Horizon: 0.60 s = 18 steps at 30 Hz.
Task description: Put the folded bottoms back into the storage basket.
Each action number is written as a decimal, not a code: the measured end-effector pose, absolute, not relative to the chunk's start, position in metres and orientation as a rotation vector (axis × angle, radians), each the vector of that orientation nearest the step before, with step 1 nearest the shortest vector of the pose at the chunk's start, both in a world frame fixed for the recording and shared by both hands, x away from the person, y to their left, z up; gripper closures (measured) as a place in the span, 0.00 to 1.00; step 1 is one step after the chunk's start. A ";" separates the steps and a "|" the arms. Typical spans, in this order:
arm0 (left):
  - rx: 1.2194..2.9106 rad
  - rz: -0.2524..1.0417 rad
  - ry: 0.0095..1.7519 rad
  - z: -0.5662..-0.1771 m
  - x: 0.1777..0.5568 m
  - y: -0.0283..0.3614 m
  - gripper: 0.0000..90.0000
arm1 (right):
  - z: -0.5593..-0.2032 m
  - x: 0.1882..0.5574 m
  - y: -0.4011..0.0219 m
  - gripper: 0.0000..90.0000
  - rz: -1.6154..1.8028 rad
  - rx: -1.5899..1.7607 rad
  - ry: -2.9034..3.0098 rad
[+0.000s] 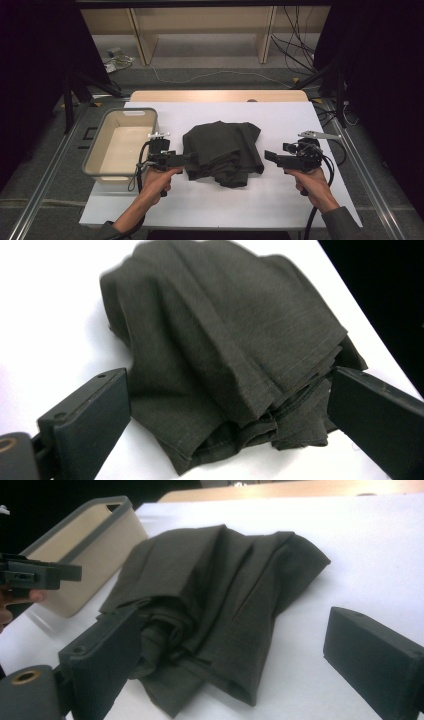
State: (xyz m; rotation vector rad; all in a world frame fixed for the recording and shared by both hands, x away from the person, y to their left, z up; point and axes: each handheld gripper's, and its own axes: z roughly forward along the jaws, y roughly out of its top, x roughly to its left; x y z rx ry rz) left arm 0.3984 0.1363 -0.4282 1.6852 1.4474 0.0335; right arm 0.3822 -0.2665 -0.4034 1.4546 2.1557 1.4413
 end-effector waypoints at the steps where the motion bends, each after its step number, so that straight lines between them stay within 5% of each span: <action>1: 1.683 0.018 1.461 -0.430 0.401 0.136 0.04 | -0.405 0.388 -0.266 0.10 1.417 1.474 2.163; 18: 1.752 -0.029 1.580 -0.452 0.448 0.119 0.04 | -0.428 0.449 -0.238 0.08 1.222 1.589 2.321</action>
